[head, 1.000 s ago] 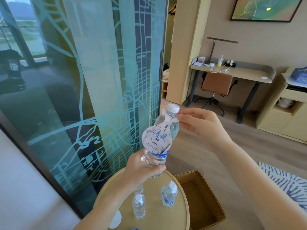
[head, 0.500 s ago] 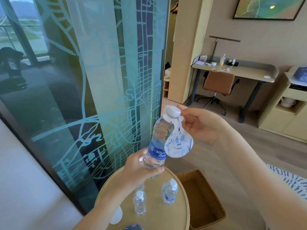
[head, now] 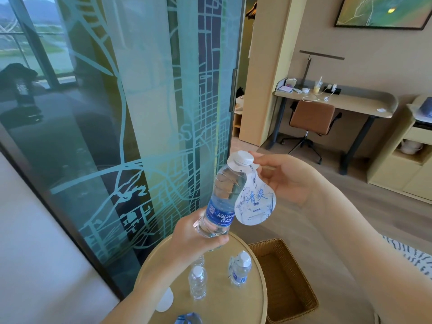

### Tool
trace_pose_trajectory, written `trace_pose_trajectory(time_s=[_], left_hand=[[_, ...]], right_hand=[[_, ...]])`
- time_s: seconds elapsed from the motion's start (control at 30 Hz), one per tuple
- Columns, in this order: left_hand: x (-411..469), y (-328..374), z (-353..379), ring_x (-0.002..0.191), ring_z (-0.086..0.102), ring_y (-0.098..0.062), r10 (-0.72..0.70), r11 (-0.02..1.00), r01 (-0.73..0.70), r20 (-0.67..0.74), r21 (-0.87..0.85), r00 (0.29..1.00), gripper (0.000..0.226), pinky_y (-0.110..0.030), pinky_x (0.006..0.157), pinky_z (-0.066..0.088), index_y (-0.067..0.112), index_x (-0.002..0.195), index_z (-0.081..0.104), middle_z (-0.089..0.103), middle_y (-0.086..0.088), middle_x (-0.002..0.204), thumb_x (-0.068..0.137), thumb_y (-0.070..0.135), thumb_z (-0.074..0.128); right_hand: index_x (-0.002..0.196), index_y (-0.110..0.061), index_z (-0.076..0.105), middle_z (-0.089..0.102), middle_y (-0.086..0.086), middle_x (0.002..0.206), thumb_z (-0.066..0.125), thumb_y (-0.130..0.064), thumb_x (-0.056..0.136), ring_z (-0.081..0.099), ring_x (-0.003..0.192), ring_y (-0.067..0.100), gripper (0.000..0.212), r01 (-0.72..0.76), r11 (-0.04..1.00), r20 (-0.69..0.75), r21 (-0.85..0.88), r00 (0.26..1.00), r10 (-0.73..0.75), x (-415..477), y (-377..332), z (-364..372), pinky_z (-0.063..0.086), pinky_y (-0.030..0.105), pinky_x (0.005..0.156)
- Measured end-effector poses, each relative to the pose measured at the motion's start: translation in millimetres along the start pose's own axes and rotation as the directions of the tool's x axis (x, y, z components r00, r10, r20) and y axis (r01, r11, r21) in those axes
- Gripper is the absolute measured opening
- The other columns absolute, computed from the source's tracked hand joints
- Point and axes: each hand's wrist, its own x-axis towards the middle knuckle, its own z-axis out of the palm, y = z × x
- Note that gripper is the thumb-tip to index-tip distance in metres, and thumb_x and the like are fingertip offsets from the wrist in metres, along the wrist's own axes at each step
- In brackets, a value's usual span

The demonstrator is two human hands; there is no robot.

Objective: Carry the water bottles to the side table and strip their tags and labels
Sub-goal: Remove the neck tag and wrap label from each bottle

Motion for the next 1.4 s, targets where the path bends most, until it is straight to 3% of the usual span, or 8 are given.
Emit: trace_pose_trajectory(time_s=[0.23, 0.37, 0.53, 0.63, 0.73, 0.87, 1.17, 1.4], left_hand=[[-2, -8, -2, 0.079, 0.072, -0.004, -0.014, 0.999, 0.016, -0.046, 0.031, 0.999, 0.041, -0.010, 0.069, 0.049, 0.036, 0.098, 0.072, 0.078, 0.009, 0.086, 0.061, 0.026, 0.086], [-3, -13, -1, 0.081, 0.072, -0.003, 0.011, 0.998, -0.008, -0.039, 0.063, 0.999, 0.041, -0.009, 0.071, 0.050, 0.038, 0.099, 0.071, 0.077, 0.011, 0.087, 0.061, 0.030, 0.086], [-6, -30, -2, 0.081, 0.072, -0.001, -0.010, 0.996, 0.014, -0.053, 0.084, 0.999, 0.047, -0.009, 0.069, 0.050, 0.039, 0.106, 0.070, 0.077, 0.014, 0.089, 0.063, 0.033, 0.086], [-11, -47, -9, 0.083, 0.072, 0.000, -0.067, 0.990, 0.072, -0.051, 0.118, 0.996, 0.052, -0.016, 0.069, 0.052, 0.041, 0.113, 0.068, 0.077, 0.017, 0.091, 0.064, 0.043, 0.086], [-21, -60, -21, 0.083, 0.072, 0.000, -0.124, 0.981, 0.134, -0.084, 0.139, 0.989, 0.052, -0.024, 0.071, 0.054, 0.042, 0.114, 0.067, 0.076, 0.019, 0.091, 0.067, 0.051, 0.085], [-41, -68, -37, 0.076, 0.073, 0.000, -0.195, 0.973, 0.214, -0.188, 0.090, 0.963, 0.044, -0.017, 0.057, 0.053, 0.039, 0.103, 0.071, 0.077, 0.016, 0.085, 0.061, 0.042, 0.087], [-108, -97, -87, 0.078, 0.071, 0.004, -0.419, 0.895, 0.444, -0.400, -0.032, 0.815, 0.041, -0.008, 0.061, 0.050, 0.046, 0.088, 0.074, 0.077, 0.019, 0.083, 0.063, 0.018, 0.091], [-139, -126, -106, 0.078, 0.074, -0.009, -0.560, 0.806, 0.581, -0.461, -0.111, 0.689, 0.026, -0.034, 0.077, 0.061, 0.032, 0.087, 0.072, 0.077, 0.007, 0.081, 0.067, 0.029, 0.088]], right_hand=[[0.097, 0.012, 0.069, 0.071, 0.025, 0.092, 0.057, 0.014, 0.090, 0.071, 0.063, 0.024, 0.014, 0.015, 0.998, -0.018, 0.063, 1.000, -0.014, -6, -4, 4, 0.060, 0.023, 0.056], [0.086, -0.001, 0.080, 0.076, 0.015, 0.085, 0.059, 0.011, 0.092, 0.073, 0.065, 0.017, 0.025, 0.130, 0.979, 0.027, -0.155, 0.991, -0.128, -3, -5, 5, 0.059, 0.021, 0.060], [0.096, -0.007, 0.076, 0.076, 0.002, 0.079, 0.066, 0.005, 0.091, 0.071, 0.074, 0.013, 0.016, 0.499, 0.656, 0.144, -0.567, 0.844, -0.517, 5, 8, 7, 0.056, 0.019, 0.068], [0.096, -0.011, 0.076, 0.076, -0.007, 0.079, 0.069, 0.003, 0.090, 0.071, 0.072, 0.005, 0.016, 0.607, 0.478, 0.249, -0.635, 0.746, -0.617, 9, 22, 11, 0.053, 0.012, 0.065], [0.093, -0.010, 0.073, 0.077, -0.009, 0.076, 0.068, 0.003, 0.091, 0.072, 0.070, 0.003, 0.014, 0.608, 0.569, 0.215, -0.554, 0.764, -0.608, 18, 44, 16, 0.054, 0.012, 0.064], [0.091, -0.012, 0.072, 0.077, -0.003, 0.073, 0.070, -0.002, 0.092, 0.071, 0.063, 0.007, 0.010, 0.525, 0.637, 0.156, -0.564, 0.825, -0.543, 43, 87, 17, 0.055, 0.016, 0.062], [0.090, -0.006, 0.069, 0.073, 0.001, 0.069, 0.071, -0.003, 0.093, 0.069, 0.066, 0.013, 0.004, 0.246, 0.915, 0.005, -0.320, 0.966, -0.258, 88, 192, 23, 0.058, 0.023, 0.073], [0.086, -0.007, 0.068, 0.070, -0.002, 0.064, 0.071, -0.003, 0.093, 0.068, 0.063, 0.011, 0.008, 0.128, 0.949, -0.078, -0.289, 0.985, -0.157, 135, 240, 29, 0.058, 0.020, 0.071]])
